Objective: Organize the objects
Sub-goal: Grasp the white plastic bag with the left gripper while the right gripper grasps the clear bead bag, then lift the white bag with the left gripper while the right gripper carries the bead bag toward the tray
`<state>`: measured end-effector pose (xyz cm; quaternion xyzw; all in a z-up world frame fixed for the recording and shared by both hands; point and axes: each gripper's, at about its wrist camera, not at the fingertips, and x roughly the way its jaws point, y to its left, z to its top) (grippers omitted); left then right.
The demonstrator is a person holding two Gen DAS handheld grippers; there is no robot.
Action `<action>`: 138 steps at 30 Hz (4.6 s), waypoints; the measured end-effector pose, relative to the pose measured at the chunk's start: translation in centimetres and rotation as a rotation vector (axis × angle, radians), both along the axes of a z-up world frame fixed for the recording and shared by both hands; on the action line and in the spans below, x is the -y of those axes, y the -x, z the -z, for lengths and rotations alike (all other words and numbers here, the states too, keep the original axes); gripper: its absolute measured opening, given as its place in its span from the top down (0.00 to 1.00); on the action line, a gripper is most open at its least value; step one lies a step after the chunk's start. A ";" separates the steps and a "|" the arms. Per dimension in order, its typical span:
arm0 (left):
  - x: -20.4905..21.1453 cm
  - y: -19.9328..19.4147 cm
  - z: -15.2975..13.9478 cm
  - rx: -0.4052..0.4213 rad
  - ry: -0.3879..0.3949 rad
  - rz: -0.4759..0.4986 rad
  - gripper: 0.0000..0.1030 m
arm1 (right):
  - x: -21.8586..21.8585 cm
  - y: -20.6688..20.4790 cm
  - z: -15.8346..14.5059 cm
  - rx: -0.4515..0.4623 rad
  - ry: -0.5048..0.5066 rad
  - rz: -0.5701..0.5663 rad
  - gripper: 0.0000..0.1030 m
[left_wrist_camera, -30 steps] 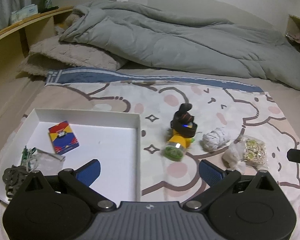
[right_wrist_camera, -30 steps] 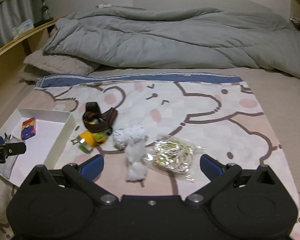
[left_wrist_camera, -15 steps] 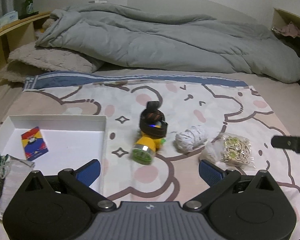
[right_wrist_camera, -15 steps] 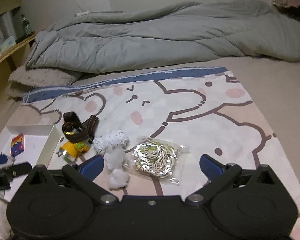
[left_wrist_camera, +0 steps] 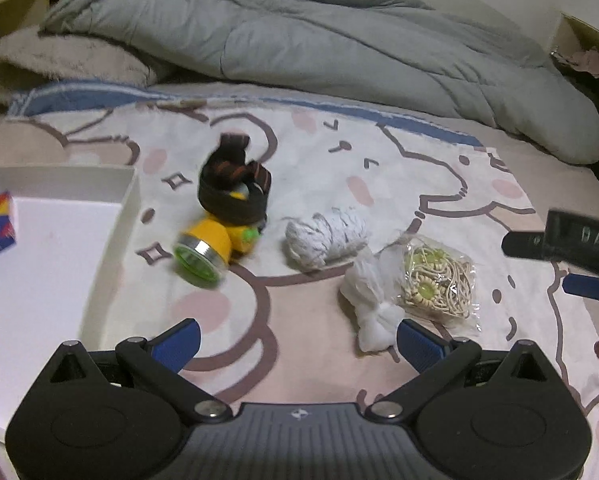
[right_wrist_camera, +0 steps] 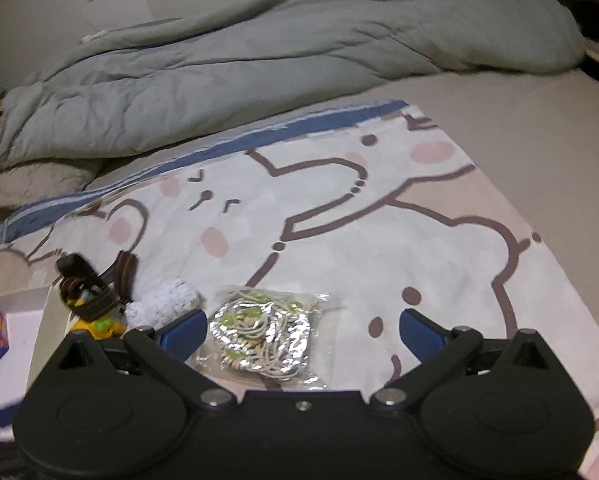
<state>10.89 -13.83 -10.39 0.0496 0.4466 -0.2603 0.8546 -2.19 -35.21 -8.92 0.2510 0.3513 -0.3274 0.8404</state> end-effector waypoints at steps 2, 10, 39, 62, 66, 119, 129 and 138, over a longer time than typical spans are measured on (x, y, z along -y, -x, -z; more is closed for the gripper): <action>0.2 -0.1 0.6 -0.006 0.018 -0.013 0.00 | 0.5 0.0 0.1 0.005 -0.014 0.039 0.00; 1.2 -1.1 2.3 -0.086 0.153 -0.024 0.12 | 1.4 -1.1 0.8 -0.037 -0.042 0.070 0.00; 1.5 -2.5 4.6 -0.167 0.198 0.136 0.73 | 1.2 -8.0 6.6 -0.086 -0.194 0.026 0.00; 0.2 -3.8 5.4 -0.275 0.075 0.058 0.56 | 0.6 -5.6 7.1 -0.171 -0.242 -0.122 0.26; 0.5 -3.6 5.3 -0.256 0.070 0.060 0.64 | 0.3 -4.2 6.9 -0.182 -0.234 -0.161 0.27; -11.2 -5.1 -9.6 0.080 0.248 0.026 0.69 | -7.5 -2.6 -6.7 0.158 0.046 -0.246 0.31; -16.9 -7.1 -10.2 0.111 0.241 -0.075 0.69 | -10.6 -6.0 -7.2 0.197 0.044 -0.297 0.31; -23.1 -10.2 -10.3 0.142 0.214 -0.193 0.69 | -14.2 -8.7 -6.9 0.210 0.027 -0.388 0.31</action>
